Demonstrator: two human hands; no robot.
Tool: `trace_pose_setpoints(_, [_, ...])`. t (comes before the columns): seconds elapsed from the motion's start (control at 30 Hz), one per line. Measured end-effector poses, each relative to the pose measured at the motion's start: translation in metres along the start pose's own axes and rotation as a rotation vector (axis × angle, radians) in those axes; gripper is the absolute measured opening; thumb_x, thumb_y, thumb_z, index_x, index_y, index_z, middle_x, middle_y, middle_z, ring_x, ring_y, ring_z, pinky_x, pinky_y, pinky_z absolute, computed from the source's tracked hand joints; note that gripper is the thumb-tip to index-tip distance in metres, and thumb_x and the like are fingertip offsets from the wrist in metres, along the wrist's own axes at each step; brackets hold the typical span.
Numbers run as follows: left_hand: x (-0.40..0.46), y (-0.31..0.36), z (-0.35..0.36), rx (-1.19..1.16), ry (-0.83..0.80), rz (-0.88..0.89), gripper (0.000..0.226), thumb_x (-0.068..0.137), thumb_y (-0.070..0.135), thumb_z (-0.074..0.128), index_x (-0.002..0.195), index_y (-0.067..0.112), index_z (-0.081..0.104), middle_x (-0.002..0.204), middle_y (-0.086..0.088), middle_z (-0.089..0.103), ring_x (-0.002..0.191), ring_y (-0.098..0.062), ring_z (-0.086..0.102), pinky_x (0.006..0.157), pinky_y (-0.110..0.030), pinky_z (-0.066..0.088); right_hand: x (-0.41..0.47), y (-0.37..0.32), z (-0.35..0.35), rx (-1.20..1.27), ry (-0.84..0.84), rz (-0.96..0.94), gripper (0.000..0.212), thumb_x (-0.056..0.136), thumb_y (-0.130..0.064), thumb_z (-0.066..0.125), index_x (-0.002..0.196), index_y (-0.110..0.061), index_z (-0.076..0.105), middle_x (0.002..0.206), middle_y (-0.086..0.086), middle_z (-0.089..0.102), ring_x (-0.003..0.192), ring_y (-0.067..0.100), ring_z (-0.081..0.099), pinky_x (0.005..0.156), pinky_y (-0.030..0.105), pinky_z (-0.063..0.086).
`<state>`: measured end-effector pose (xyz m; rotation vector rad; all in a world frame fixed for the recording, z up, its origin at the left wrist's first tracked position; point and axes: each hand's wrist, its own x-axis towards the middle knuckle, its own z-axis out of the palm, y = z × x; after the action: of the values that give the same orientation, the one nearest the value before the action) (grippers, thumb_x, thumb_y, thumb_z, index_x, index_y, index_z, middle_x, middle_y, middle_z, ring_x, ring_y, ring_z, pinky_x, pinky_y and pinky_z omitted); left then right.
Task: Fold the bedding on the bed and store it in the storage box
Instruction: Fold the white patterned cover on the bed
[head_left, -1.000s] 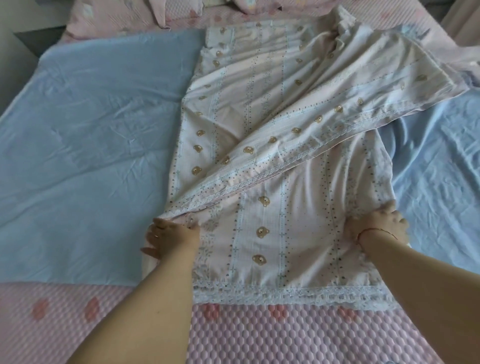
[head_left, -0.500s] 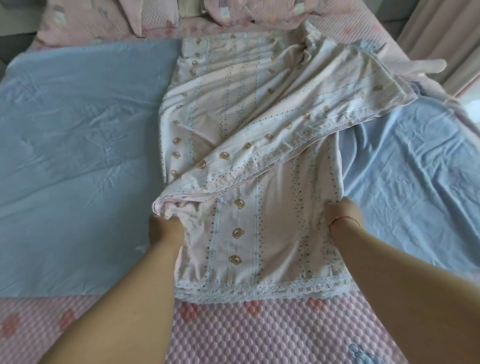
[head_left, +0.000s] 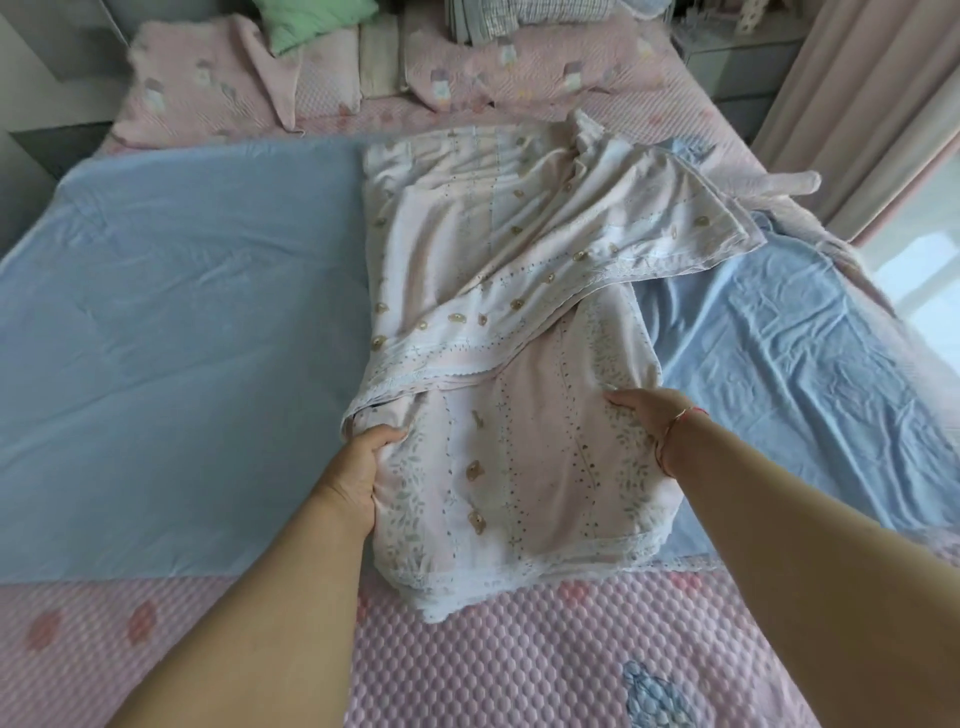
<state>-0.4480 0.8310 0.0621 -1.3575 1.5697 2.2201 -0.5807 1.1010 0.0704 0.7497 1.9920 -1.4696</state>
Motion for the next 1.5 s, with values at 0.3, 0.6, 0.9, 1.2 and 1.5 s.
trace_pose_setpoints(0.3, [-0.073,-0.018,0.001,0.012,0.099,-0.034,0.024,0.078,0.016,0.069,0.101,0.008,0.068,0.073,-0.015,0.072,0.061,-0.029,0.066,0.065,-0.035,0.054,-0.057,-0.002,-0.05,-0.054,-0.015,-0.061,0.046,0.08,-0.018,0.072,0.121,-0.003,0.055,0.079,0.011,0.057,0.067,0.026,0.056,0.074,0.037,0.047])
trace_pose_setpoints(0.6, [-0.125,-0.051,-0.045,0.143,0.19,-0.068,0.032,0.072,0.022,0.077,0.101,0.01,0.068,0.096,-0.021,0.07,0.086,-0.039,0.068,0.086,-0.05,0.054,-0.11,0.043,-0.071,-0.189,0.038,-0.027,0.055,0.076,-0.021,0.074,0.125,-0.002,0.054,0.107,0.017,0.06,0.097,0.034,0.06,0.086,0.041,0.05])
trace_pose_setpoints(0.9, [-0.181,-0.102,-0.134,0.137,0.234,-0.112,0.03,0.072,0.01,0.076,0.1,0.002,0.068,0.092,-0.024,0.07,0.078,-0.037,0.068,0.068,-0.038,0.054,-0.176,0.128,-0.06,-0.445,0.03,0.033,0.053,0.085,-0.015,0.066,0.131,0.005,0.047,0.112,0.016,0.052,0.102,0.029,0.053,0.087,0.034,0.044])
trace_pose_setpoints(1.2, [-0.17,-0.146,-0.167,0.474,0.445,-0.194,0.033,0.08,0.01,0.073,0.104,-0.01,0.065,0.081,-0.014,0.06,0.079,-0.027,0.058,0.071,-0.031,0.043,-0.153,0.184,-0.044,-0.999,0.025,0.032,0.04,0.091,-0.024,0.046,0.127,-0.01,0.054,0.115,0.003,0.062,0.09,0.015,0.061,0.057,0.02,0.044])
trace_pose_setpoints(1.5, [-0.129,-0.102,-0.066,0.309,0.157,-0.083,0.011,0.076,0.007,0.066,0.067,0.007,0.06,0.062,-0.009,0.053,0.059,-0.021,0.048,0.064,-0.03,0.041,-0.121,0.115,0.024,-0.366,-0.03,-0.015,0.026,0.089,-0.022,0.06,0.07,-0.005,0.056,0.064,0.011,0.051,0.055,0.023,0.049,0.059,0.029,0.044])
